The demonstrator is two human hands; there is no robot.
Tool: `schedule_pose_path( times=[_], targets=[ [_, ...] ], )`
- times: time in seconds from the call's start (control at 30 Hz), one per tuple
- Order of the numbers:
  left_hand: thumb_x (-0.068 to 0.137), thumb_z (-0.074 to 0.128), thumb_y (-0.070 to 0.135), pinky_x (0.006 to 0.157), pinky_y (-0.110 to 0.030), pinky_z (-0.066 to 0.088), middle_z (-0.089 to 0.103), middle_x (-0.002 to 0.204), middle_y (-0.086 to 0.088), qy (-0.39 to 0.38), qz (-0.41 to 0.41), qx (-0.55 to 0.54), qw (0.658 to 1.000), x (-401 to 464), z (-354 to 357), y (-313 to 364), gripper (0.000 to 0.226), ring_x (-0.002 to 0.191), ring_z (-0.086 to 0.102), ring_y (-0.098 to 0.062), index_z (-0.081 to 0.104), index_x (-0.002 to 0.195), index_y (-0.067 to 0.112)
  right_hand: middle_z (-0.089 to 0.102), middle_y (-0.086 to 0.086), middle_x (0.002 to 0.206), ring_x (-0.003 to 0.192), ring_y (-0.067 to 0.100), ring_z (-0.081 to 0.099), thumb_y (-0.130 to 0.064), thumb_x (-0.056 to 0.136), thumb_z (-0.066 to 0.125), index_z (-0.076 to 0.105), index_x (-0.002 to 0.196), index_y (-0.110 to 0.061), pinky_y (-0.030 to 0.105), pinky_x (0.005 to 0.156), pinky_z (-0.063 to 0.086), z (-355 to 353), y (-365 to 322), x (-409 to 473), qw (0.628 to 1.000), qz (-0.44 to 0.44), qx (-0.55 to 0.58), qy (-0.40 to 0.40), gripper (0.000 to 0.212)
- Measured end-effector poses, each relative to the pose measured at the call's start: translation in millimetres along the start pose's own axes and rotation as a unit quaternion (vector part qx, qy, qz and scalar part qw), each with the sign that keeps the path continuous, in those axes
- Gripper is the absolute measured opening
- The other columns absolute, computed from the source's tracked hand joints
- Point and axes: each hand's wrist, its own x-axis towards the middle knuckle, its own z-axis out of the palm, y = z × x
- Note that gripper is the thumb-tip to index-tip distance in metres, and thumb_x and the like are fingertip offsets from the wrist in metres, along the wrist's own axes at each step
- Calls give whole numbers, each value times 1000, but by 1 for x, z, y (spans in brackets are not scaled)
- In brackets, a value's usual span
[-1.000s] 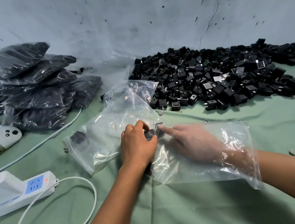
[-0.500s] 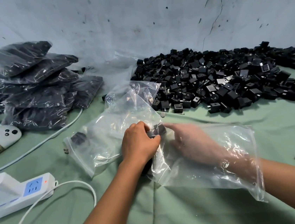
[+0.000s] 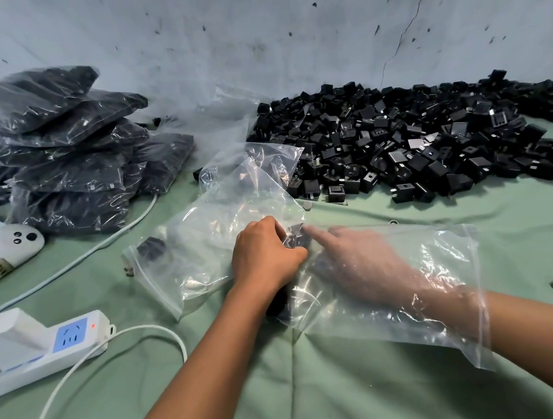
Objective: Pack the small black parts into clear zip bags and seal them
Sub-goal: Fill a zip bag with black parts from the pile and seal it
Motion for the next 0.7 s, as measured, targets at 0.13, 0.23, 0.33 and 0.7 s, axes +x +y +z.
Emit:
schedule_pose_path(
  times=[0.13,0.23,0.33,0.7],
  targets=[
    [70,78,41,72,-32,46,66,92,4,-7,-1,-14,1000,3,0,1,27,90,63,-21,60,84,26,60,-12,101,77,10,59,-52,100,46,30,153,-30,32,66,58,0,4,1,1000,-18,11,-17,60],
    [73,82,48,78,-34,51,67,90,3,1,-6,-7,1000,8,0,3,32,90,63,-21,60,78,25,55,-13,89,65,8,53,-62,99,31,40,143,-30,33,55,55,-1,1,0,1000,-30,2,8,55],
    [74,83,49,78,-33,53,70,87,1,7,-7,1,1000,14,1,6,35,89,66,-22,59,71,24,53,-13,90,69,7,56,-50,94,56,43,142,-28,30,57,56,3,7,-2,999,-27,-3,25,55],
    [85,74,29,76,-31,54,71,75,5,42,-31,-93,994,11,10,-1,14,81,68,-20,70,75,20,57,-13,126,101,7,51,-51,108,38,52,141,-36,25,87,51,-12,-1,-7,992,-99,53,49,39]
  ],
)
